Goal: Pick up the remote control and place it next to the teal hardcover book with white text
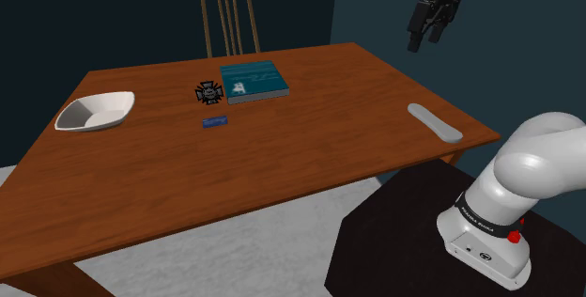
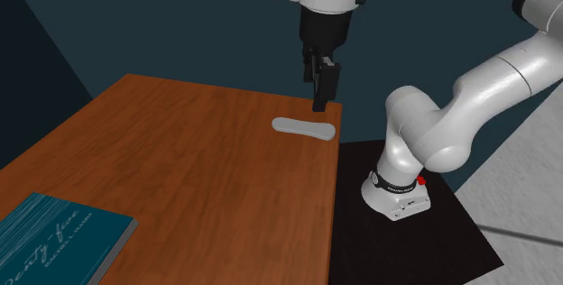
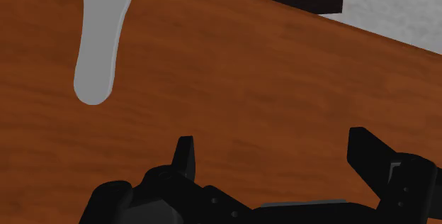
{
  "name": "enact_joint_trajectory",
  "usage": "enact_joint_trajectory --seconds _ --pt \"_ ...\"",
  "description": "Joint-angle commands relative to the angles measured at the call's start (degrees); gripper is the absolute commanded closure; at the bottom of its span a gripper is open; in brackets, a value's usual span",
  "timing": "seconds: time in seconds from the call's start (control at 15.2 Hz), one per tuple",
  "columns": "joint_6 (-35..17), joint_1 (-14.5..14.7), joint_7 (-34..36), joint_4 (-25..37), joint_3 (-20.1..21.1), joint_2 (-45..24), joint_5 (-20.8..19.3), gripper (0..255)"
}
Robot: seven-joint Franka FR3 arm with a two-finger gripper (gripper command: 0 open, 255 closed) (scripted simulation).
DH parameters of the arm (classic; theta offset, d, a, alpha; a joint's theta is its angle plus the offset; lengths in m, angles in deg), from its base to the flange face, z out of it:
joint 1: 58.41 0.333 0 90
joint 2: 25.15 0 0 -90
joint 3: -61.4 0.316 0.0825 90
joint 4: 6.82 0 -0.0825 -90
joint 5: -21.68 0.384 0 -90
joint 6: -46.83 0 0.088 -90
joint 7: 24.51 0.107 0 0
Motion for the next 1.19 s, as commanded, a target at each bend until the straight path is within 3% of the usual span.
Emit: enact_joint_trajectory --seconds 0.0,0.59,1.12 --pt "0.0 0.0 0.0 0.0 0.0 0.0 0.0 0" --pt "-11.0 -4.5 -4.1 -14.8 -7.4 3.1 -4.8 0" --pt "-22.4 -10.1 -8.0 -24.7 -15.1 1.1 -10.2 0"
